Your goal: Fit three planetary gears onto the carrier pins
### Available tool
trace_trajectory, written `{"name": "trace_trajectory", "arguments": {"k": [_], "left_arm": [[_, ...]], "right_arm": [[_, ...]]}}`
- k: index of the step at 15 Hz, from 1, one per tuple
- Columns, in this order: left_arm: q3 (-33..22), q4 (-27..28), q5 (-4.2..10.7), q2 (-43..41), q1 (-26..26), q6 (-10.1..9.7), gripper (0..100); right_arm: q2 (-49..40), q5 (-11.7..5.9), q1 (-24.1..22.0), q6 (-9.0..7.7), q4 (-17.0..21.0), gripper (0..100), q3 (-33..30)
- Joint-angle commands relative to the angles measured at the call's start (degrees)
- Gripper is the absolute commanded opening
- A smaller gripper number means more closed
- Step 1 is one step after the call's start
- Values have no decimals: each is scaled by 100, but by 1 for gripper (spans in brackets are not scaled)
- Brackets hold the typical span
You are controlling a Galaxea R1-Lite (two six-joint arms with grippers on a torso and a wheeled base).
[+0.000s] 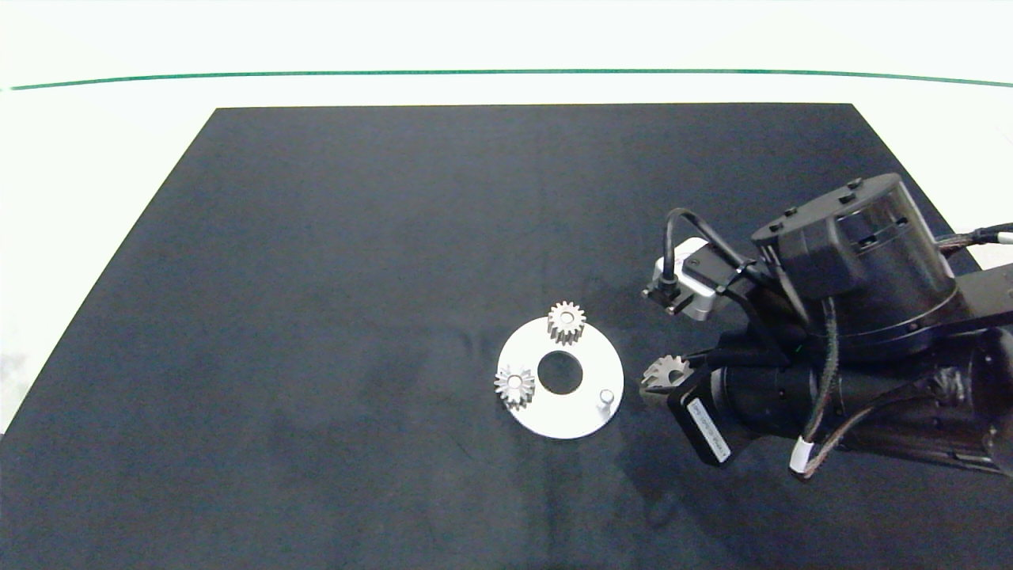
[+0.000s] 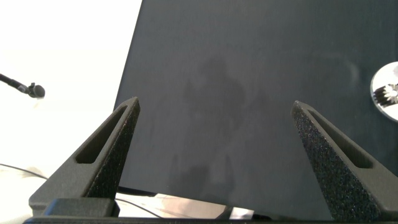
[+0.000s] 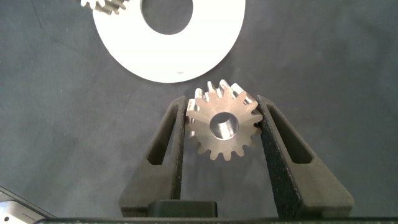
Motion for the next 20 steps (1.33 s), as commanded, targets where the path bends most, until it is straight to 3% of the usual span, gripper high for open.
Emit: {"name": "trace_trajectory", "arguments": {"k": [1,4,10,20], "left_arm": [[-14,25,13,10,-5,-5,100],[-14,25,13,10,-14,-5,100],[-23,25,13,-17,-5,-5,100],[-58,33,13,-61,-5,-5,100]], "right_arm": [[274,-12,111,-30,8,4,-21],[327,-21,128,-109,8,4,-74],[626,-302,321,-91,-36,4,-232],[881,-293,313,-83,-203,4,-347]]}}
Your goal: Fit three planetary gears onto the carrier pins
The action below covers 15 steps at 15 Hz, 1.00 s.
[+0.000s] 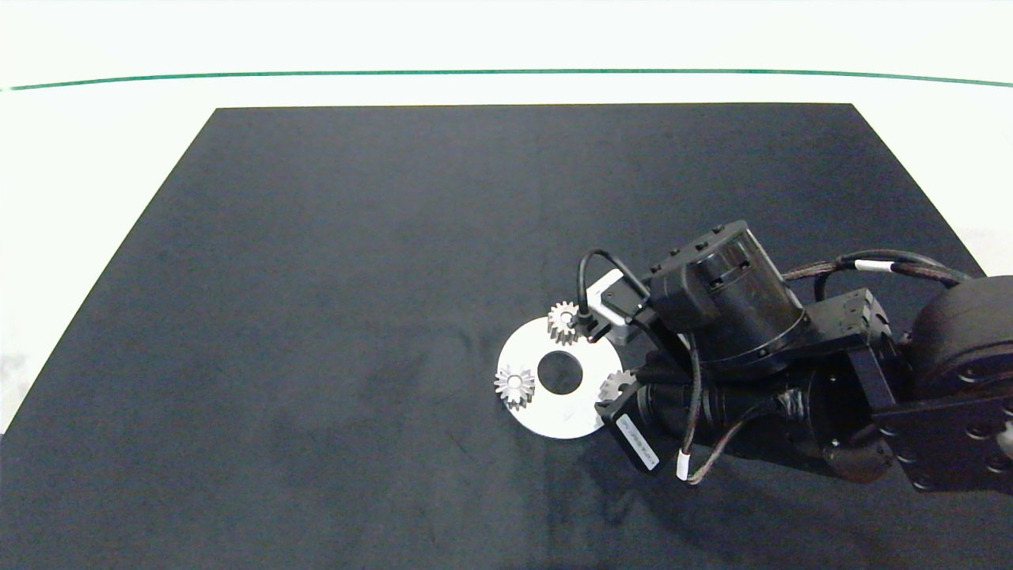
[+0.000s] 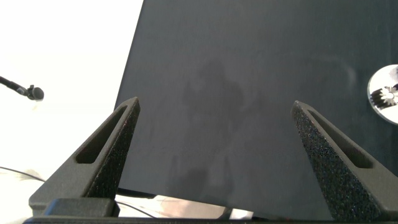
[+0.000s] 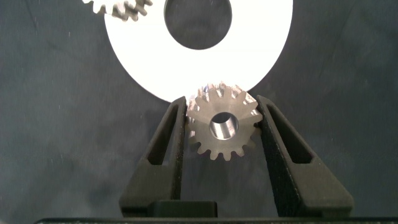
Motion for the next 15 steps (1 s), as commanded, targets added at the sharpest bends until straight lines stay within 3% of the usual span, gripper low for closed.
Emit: {"name": "trace_trajectory", "arguments": {"k": [1,15], "left_arm": [[-26,27,13,2,0,-7,100],[-26,27,13,-42,0,-7,100]], "right_arm": [[46,1,3,-1,12,4,-55],[230,18,12,-1,-269,4,-64]]}}
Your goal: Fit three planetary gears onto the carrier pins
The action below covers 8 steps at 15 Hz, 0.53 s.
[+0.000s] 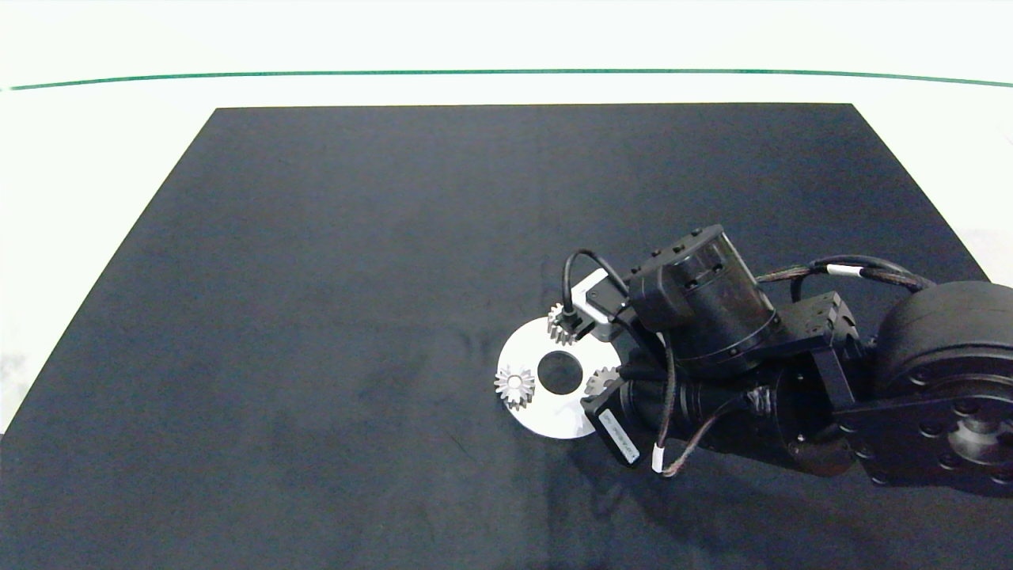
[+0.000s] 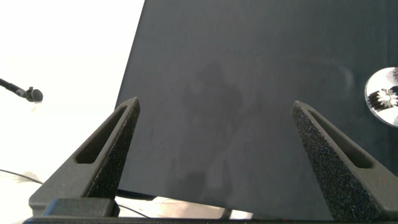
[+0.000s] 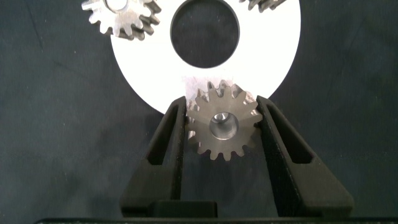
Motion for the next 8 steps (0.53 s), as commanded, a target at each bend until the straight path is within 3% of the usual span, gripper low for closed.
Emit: {"name": "trace_trajectory", "arguments": {"k": [1,8], "left_arm": [[1,27,13,-1,5,-5,100],[-16,115,13,-36,-13,-5,100]], "right_arm": [[30,-8,3,-6,-11,4,16],[109,0,-5,3,-11,4,8]]}}
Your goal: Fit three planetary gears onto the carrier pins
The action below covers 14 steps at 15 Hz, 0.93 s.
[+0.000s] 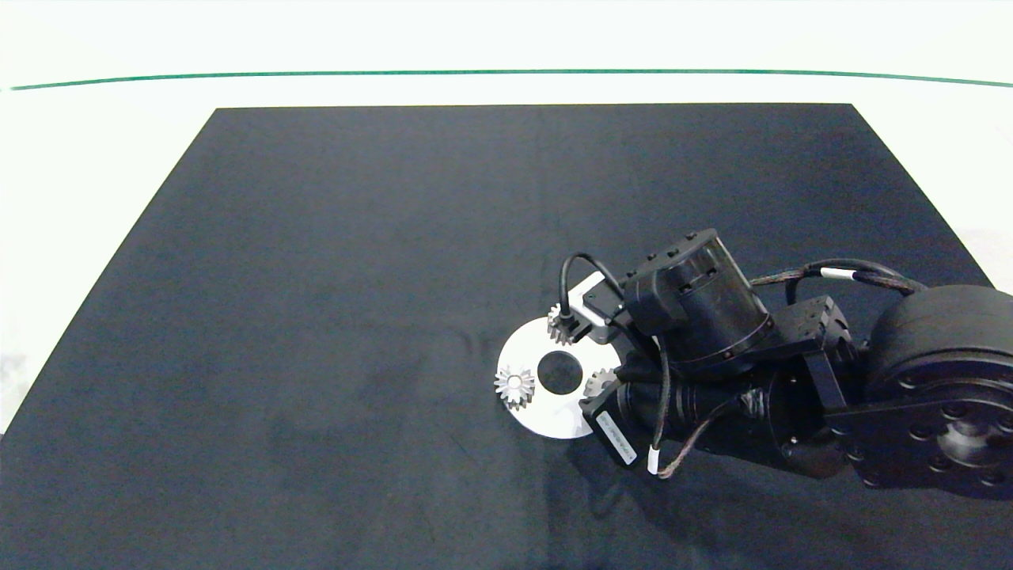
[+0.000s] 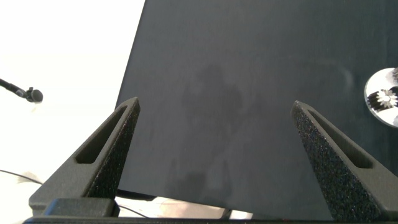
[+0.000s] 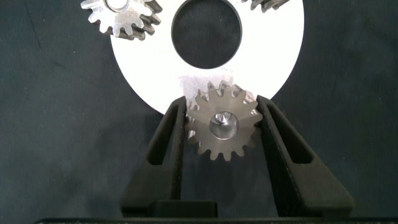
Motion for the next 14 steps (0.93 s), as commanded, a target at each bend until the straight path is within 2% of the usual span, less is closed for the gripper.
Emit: {"name": "trace_trajectory", "arguments": {"k": [1,14], "left_arm": [[-34,96,15,-11,-9,-5,100],[-78,96,15,-2,-27,-5,100]], "right_arm": [[60,-17,-5,3,13,4,-3],[-28,-17,-23,3,22,4,23]]}}
